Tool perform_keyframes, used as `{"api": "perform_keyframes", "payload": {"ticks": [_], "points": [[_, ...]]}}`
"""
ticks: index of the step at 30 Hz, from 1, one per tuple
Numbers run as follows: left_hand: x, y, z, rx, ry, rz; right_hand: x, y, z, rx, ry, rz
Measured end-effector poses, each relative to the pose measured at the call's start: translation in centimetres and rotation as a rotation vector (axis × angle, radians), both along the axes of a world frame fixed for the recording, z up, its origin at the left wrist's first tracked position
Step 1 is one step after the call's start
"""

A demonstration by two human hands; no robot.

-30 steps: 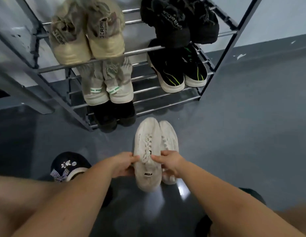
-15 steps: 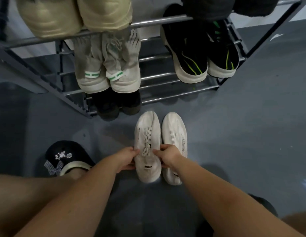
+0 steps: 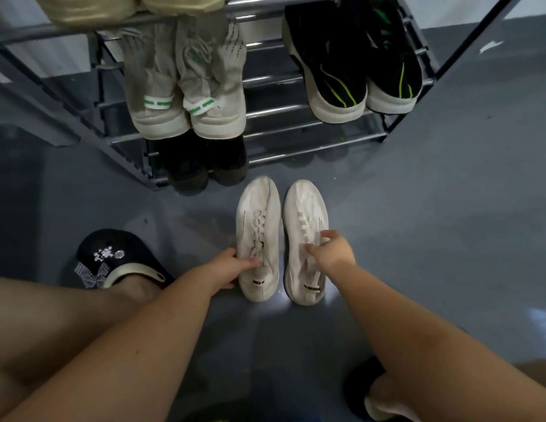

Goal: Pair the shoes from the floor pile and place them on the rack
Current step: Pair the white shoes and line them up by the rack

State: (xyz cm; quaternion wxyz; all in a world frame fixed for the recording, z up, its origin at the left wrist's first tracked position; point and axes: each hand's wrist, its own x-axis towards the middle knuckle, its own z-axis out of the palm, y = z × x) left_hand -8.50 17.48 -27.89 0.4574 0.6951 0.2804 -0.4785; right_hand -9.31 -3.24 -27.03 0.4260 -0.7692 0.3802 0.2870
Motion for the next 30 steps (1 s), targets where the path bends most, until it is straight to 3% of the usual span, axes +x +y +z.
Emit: {"api": "perform_keyframes", "payload": {"ticks": [3, 6, 14, 20, 24, 30], "points": [[-1.6, -0.2, -0.5, 0.01, -0.029, -0.03, -2.1, -1.0, -1.0, -0.036, 0.162, 0.033], [-2.5, -0.6, -1.3, 0.088, -0.108, -0.067, -3.8, -0.7, -1.7, 0.094, 0.252, 0.031], [-2.7, -1.7, -1.9, -0.039, -0.07, 0.123, -5.0, -1.1, -3.6, 0.345, 0.137, -0.216], [-1.8, -0.8, -0.2, -0.155, -0.027, 0.209, -4.9, -1.6, -1.4, 0.5, 0.141, -0.183], [-2.1, -0.9, 1.3, -0.259, -0.023, 0.291, -4.9, -2.7, 0.8, 0.543, 0.087, -0.204], [-3.1, -0.6, 3.2, -0.308, -0.044, 0.254, -6.1, -2.4, 2.1, 0.481, 0.01, -0.237]]}}
